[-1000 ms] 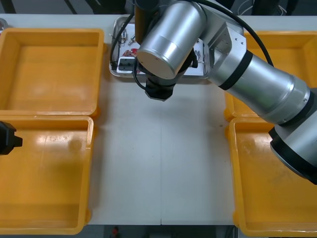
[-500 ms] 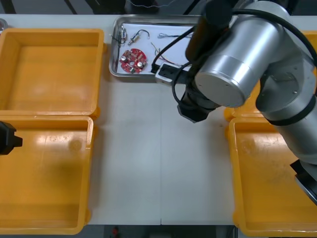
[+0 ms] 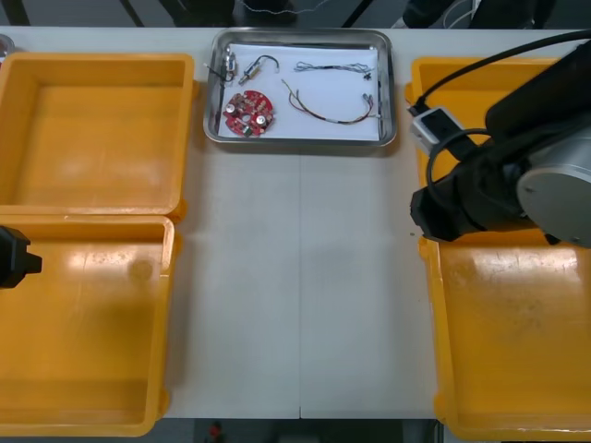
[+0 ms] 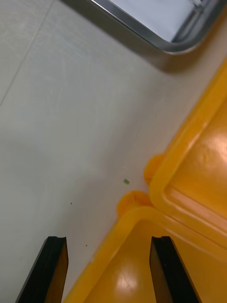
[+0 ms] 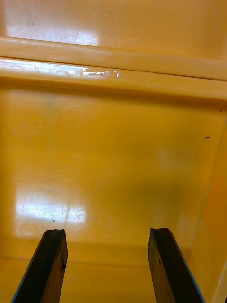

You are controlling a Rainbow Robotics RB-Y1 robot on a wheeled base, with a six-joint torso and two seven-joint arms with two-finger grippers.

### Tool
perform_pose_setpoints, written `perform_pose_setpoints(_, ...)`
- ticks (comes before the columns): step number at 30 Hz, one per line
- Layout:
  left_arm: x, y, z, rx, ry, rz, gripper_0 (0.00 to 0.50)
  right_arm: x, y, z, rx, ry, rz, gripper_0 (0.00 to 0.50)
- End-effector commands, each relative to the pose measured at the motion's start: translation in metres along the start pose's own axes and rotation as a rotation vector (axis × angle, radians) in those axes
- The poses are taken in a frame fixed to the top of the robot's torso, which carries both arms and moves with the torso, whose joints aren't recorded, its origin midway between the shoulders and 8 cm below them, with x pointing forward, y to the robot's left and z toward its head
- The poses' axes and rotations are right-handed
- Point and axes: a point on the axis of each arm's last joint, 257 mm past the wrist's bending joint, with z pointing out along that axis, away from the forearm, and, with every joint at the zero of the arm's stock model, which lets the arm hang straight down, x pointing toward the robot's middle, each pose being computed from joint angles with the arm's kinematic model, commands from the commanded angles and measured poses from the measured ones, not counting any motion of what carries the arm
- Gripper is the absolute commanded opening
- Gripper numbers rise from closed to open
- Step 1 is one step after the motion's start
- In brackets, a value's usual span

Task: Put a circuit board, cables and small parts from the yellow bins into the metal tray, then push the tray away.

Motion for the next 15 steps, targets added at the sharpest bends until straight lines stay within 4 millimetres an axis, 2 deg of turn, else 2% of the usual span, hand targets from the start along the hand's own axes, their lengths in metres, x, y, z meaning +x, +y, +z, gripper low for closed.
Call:
perform_pose_setpoints(1, -0.006, 0.011, -0.013, -0.039, -0.025, 0.121, 0.5, 0.031, -0.037, -0.021, 0.06, -0.006, 0.104, 0.5)
perform_pose_setpoints(7, -0.006, 0.011, -0.013, -0.039, -0.025, 0.121, 0.5, 0.066, -0.07, -0.033, 0.118, 0.02, 0.2, 0.5)
perform_pose_setpoints(15, -0.006, 0.011, -0.013, -0.039, -0.025, 0.121, 0.5, 0.096, -0.108, -0.045, 0.176, 0.037, 0.322, 0.5)
